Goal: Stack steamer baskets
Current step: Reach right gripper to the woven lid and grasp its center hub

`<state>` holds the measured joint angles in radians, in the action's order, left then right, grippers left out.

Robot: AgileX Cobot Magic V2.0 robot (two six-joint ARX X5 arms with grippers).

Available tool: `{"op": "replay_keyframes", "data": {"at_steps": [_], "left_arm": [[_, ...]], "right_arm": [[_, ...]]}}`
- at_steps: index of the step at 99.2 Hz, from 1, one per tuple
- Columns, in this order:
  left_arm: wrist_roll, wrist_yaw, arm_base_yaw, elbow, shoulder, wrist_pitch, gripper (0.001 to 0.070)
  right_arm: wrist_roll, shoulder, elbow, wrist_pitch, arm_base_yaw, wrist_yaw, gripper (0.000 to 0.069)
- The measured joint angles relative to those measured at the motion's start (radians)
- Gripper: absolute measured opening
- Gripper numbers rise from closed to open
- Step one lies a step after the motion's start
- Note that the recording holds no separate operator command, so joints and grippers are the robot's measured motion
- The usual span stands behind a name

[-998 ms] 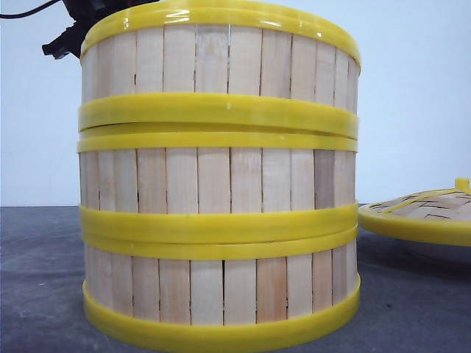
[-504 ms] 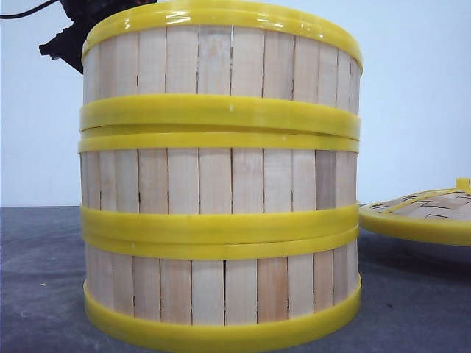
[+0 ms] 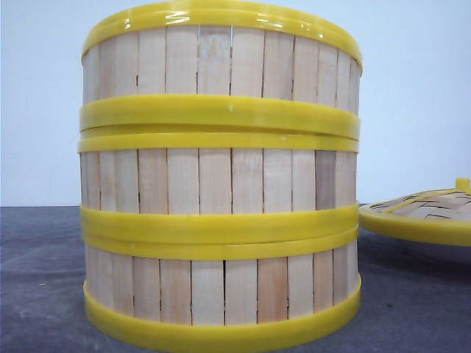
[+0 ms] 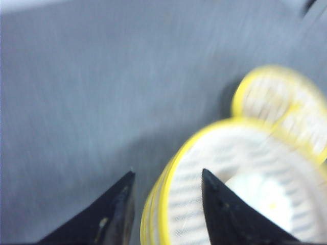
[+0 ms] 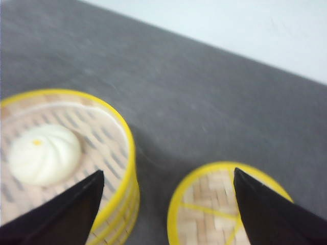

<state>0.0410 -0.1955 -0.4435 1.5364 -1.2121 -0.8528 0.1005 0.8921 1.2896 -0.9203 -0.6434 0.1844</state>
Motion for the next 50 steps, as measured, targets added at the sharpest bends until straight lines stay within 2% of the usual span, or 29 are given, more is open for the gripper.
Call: {"op": "replay_keyframes", "data": {"at_steps": [11,30,50], "left_arm": [[0.0,0.043,0.0,0.0,0.113,0.031,0.0236],[-0.005,0.115,0.0,0.0,0.256,0.004,0.0236],[-0.027,0.123,0.0,-0.065,0.356,-0.018,0.0236]], "right_arm": [[0.015,0.035,0.0,-0.034,0.051,0.0,0.0499],[0.035,0.109,0.0,-0.093,0.172,-0.017,0.0499],[0.035,0.197,-0.007,-0.109,0.323,-0.113,0.0499]]}}
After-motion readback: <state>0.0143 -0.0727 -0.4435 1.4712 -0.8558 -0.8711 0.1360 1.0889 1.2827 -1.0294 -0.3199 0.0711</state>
